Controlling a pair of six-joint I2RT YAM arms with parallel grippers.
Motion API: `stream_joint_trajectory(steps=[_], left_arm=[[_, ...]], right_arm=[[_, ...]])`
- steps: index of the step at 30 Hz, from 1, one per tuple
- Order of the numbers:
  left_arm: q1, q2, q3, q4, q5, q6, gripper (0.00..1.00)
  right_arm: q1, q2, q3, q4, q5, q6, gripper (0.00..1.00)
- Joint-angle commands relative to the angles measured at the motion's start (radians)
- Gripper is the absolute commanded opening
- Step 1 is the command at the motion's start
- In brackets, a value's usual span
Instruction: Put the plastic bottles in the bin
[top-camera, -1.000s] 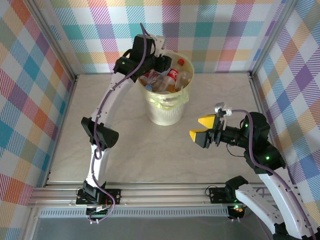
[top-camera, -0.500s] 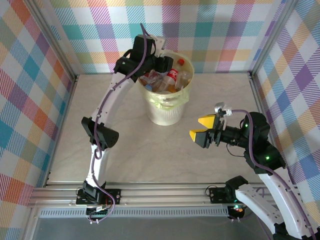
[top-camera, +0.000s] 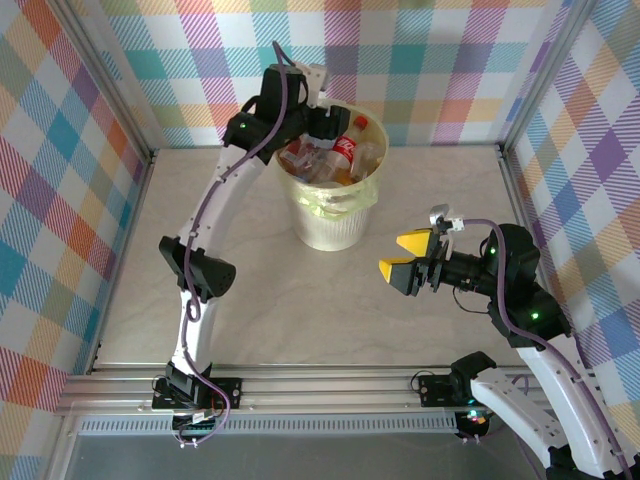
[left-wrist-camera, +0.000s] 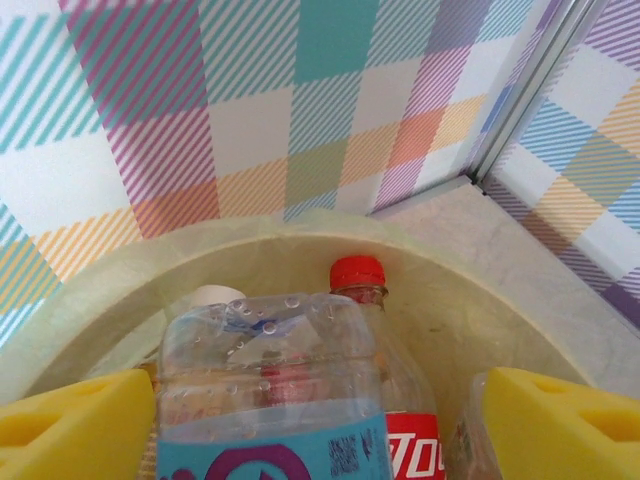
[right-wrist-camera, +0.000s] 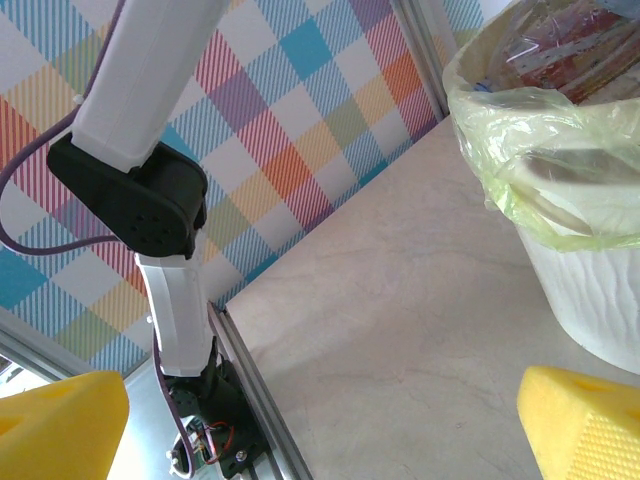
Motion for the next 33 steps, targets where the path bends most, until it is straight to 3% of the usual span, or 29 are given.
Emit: stream_joint_trajectory(steps=[1, 5, 15, 24, 33], left_arm=[[-0.009, -0.115, -0.007, 0.01, 0.001, 0.0, 0.9], [-0.007, -0.229, -0.145, 0.061, -0.036, 0.019, 1.0], [0.004, -0.563, -0.591, 0.129, -0.143, 0.046, 1.0], [0.004, -0.968, -1.25, 0.25, -0.232, -0.075, 1.0], [0.004, -1.187, -1.625, 0.296, -0.409, -0.13, 1.0]], right_arm=[[0.005, 0.004, 0.008, 0.027, 0.002, -0.024, 1.0], [0.005, 0.011, 0.006, 0.032, 0.028, -0.019, 1.0], [0.005, 0.006, -0.013, 0.035, 0.133, -0.048, 1.0], [0.005, 0.041, -0.005, -0.036, 0.501, -0.06, 1.0], [0.004, 0.069, -0.134, 0.106, 0.745, -0.104, 1.0]])
